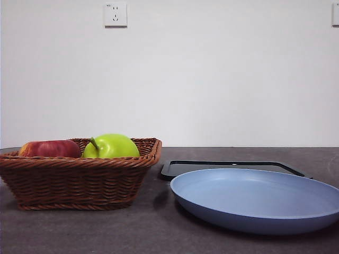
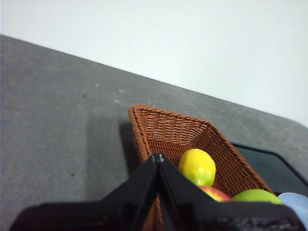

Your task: Take the lemon from the basket,put the lemon in the plate,hand out the plate

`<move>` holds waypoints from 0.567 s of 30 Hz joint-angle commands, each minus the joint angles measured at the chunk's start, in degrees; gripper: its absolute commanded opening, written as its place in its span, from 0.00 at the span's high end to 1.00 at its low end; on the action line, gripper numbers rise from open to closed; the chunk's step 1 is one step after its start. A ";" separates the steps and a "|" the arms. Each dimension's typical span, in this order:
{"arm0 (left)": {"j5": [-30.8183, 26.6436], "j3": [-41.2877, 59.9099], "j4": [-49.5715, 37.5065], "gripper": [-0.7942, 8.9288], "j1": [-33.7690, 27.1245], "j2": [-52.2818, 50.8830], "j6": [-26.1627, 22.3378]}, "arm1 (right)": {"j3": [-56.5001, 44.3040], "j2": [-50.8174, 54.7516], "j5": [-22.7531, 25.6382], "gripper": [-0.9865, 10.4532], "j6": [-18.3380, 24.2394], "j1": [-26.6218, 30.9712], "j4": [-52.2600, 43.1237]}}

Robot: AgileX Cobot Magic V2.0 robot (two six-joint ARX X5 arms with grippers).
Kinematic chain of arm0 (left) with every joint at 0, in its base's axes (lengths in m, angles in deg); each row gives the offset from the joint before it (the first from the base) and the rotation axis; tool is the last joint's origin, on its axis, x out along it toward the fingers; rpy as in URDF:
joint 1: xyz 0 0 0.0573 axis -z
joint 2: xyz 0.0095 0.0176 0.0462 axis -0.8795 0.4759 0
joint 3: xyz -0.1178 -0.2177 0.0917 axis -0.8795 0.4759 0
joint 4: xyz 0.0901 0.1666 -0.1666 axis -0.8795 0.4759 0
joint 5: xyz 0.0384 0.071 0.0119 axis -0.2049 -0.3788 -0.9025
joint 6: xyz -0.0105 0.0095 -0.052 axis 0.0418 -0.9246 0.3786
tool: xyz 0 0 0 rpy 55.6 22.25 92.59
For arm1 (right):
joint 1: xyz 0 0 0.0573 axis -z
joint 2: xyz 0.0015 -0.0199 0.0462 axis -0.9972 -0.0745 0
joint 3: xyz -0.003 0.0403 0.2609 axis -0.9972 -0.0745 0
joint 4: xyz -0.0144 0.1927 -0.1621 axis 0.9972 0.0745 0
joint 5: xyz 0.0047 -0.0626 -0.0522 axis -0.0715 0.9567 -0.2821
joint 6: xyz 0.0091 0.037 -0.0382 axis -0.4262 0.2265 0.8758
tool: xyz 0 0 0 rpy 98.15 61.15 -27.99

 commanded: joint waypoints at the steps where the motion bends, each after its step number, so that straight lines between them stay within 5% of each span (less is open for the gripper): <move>1: 0.39 -2.89 0.46 0.91 -0.13 1.14 2.71 | 3.72 -1.44 -1.09 0.91 -1.01 0.00 0.31; 9: 0.98 -14.95 4.68 0.91 -0.13 13.14 2.01 | 15.96 -11.76 -4.20 0.91 1.46 0.00 6.25; 17: 14.69 -28.96 7.80 0.91 0.31 28.72 -1.55 | 29.22 -24.94 -7.65 0.91 12.11 -0.04 16.13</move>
